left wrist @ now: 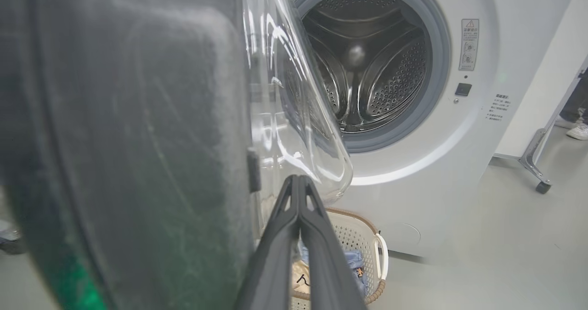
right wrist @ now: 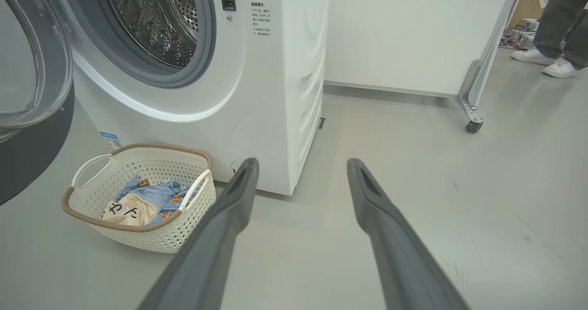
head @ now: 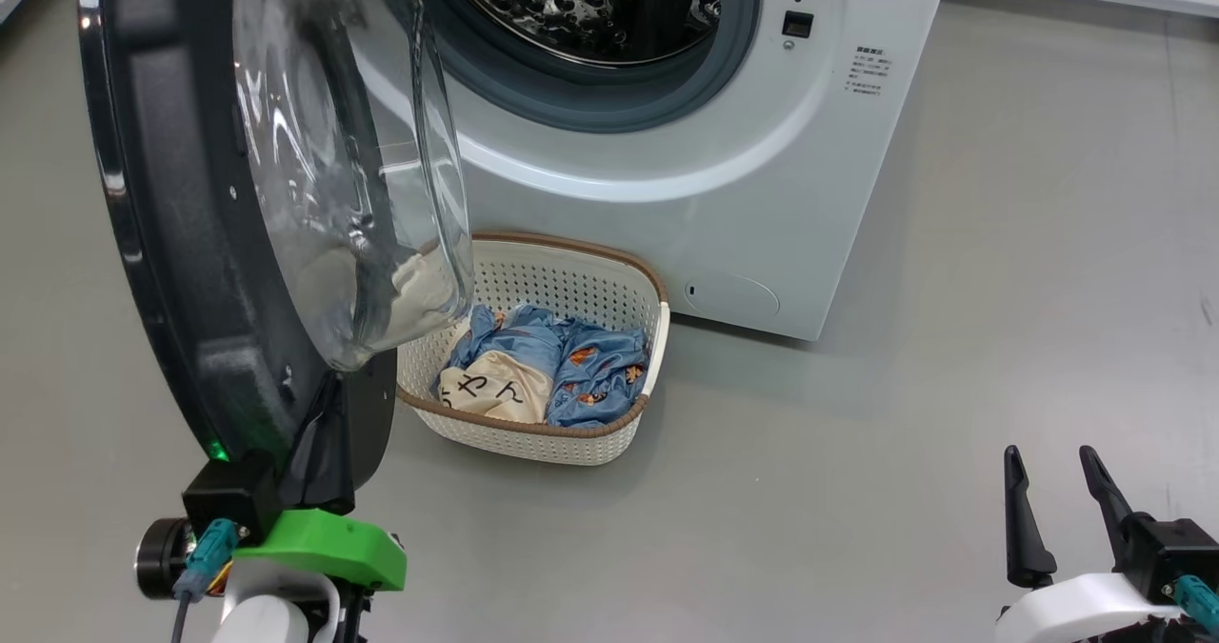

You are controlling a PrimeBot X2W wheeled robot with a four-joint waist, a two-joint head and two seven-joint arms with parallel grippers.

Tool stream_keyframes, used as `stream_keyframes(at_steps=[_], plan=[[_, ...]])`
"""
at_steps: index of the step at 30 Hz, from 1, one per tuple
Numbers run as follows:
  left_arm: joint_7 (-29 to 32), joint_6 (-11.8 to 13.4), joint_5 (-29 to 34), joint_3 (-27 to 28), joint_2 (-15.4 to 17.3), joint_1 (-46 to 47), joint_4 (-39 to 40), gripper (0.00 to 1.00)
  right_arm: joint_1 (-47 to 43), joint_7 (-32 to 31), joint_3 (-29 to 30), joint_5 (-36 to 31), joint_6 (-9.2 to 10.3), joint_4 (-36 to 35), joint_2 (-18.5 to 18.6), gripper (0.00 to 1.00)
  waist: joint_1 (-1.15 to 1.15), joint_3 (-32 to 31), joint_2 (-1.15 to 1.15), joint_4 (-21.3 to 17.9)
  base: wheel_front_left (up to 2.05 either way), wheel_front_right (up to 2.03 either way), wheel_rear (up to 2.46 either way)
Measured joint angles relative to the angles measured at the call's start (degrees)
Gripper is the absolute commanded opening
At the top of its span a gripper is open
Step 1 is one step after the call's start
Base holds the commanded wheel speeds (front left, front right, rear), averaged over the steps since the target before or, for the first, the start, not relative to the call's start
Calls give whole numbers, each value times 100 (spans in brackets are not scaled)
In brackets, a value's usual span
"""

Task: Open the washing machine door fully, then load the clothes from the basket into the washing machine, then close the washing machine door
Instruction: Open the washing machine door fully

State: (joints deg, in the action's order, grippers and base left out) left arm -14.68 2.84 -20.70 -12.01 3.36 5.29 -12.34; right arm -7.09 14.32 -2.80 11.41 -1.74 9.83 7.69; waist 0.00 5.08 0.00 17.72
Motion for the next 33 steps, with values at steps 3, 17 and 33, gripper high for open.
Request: stream_keyframes(at_steps=[3,17,33], plan=[[0,53,-11,164,27,-79,5,0,-34,0,9,-1,-23,0,-7,100,0,-20,0,97,0,0,0],[-1,176,-472,1207,358,-169,-129,0,-34,0,-80,-96,-120,-12,-13,100,0,88,0,247,0,0,0],[0,183,-990,1998,719,358,-870,0,194,0,-97,-175,-174,-43,143,100,0,468,0,55,0,0,0]])
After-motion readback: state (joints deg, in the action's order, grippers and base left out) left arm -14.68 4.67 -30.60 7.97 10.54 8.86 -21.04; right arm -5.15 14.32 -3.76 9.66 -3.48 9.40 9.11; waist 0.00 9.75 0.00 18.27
